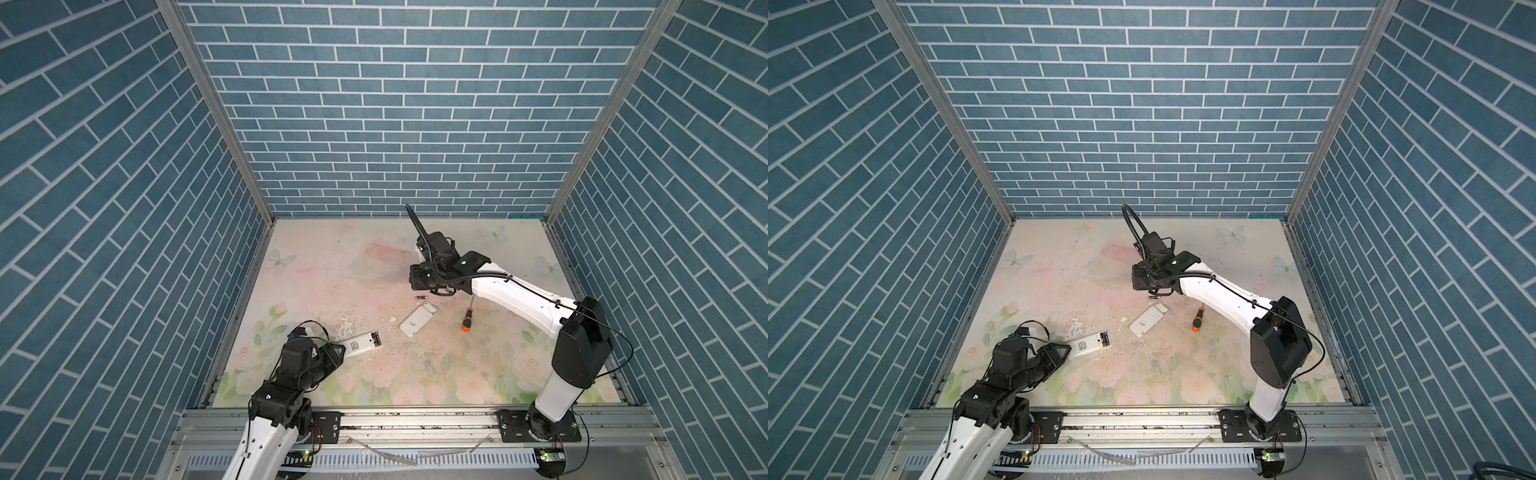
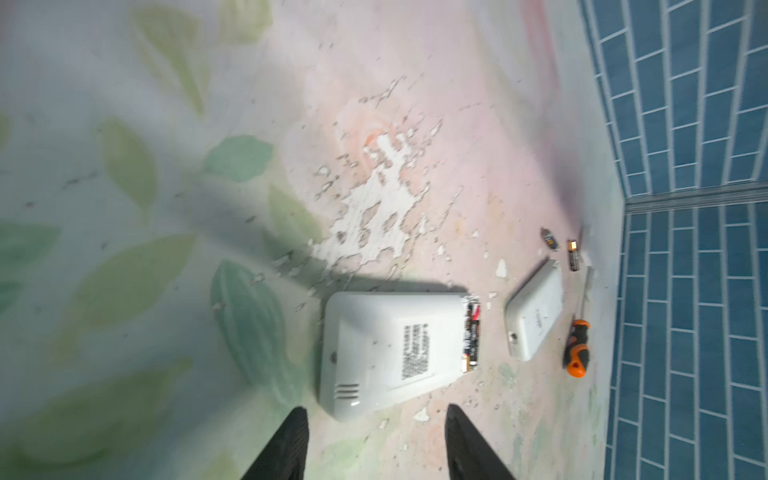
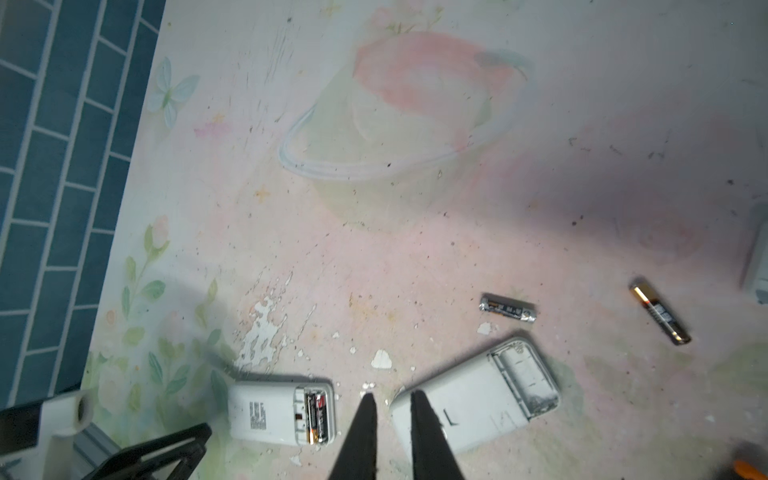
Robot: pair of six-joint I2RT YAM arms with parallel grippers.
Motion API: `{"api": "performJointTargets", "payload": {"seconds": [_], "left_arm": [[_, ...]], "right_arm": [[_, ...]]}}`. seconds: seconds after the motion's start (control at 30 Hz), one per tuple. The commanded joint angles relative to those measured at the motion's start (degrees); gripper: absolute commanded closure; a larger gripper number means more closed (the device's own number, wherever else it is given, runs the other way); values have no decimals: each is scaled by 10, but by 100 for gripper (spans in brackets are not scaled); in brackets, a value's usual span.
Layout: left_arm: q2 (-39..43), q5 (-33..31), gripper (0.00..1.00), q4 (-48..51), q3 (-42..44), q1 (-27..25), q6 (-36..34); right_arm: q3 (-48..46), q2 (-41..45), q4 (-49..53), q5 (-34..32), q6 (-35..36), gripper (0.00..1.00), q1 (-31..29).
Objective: Unload the batteries from the remote control
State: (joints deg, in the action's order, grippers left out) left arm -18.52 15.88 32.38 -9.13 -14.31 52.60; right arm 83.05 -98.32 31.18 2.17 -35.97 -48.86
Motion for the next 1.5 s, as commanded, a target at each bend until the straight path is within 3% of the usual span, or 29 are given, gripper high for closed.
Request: {"api": "performJointTargets", "payload": {"seconds": [0.0,0.13,0.33,0.93,1.17,1.47], "left_arm": [[-75,5,48,-30,-2,-3,-32],[-208,8,49,-84,-55,-4,-76],[-287,-8,49,-101,-114,-4,-122],[-368,-9,49,-177,-128,-3,-165],[-362,-2,45,-184,-120,-3,-163],[-353,-4,38,-123,-137,-2,-195]], "right_arm": [[-44,29,17,-4,-28,100,-41],[-92,37,5,-15,-70,100,-102],[-124,4,-26,-11,-130,100,-170],[-160,-103,-178,2,-243,100,-233],[-156,-124,-185,-2,-244,100,-230],[-142,-143,-191,1,-236,100,-209]]}}
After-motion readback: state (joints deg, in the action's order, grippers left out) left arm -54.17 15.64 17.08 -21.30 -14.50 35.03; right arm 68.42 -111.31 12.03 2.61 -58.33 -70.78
